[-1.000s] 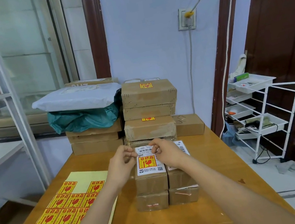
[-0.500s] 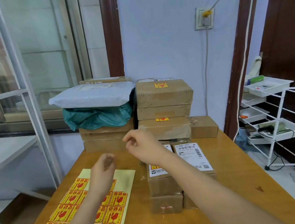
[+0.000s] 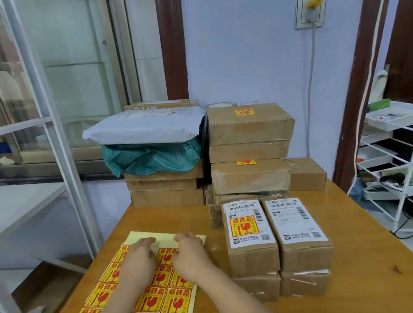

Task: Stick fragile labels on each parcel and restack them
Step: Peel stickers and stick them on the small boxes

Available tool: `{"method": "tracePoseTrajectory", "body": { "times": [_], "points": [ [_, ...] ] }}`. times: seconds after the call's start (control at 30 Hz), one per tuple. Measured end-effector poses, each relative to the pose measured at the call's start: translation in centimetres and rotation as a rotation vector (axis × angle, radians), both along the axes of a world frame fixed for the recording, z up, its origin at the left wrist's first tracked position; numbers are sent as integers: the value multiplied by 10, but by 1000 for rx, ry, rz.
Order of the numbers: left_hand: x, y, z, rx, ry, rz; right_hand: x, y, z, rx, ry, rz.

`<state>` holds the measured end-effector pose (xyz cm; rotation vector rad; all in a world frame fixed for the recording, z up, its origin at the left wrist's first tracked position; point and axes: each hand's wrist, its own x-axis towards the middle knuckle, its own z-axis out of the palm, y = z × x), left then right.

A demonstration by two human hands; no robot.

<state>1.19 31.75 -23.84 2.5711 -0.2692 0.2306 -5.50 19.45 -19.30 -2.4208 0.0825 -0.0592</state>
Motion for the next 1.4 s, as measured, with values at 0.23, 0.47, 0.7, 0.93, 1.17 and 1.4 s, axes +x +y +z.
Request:
{"method": "tracePoseTrajectory", "body": {
  "times": [0.23,0.47,0.7,0.93,1.17,1.4],
  "points": [
    [5,4,-14,53,-81,-31,13,-5,-28,-85,-24,-142],
    [6,4,-14,94,-85,-47,15,-8,-41,-143,-108,-103],
    [2,4,-13,64,-69,-70,14,-8,-45,-102,-119,-95],
    [1,4,-12,37,-62,-76,14,-10,-44,-64,-119,-108],
    [1,4,-12,3,-52,-77,15,-11,-43,-27,-77,-69],
    [1,4,-12,-7,-51,-83,17,-10,-44,-113,-58,-41]
  ]
}}
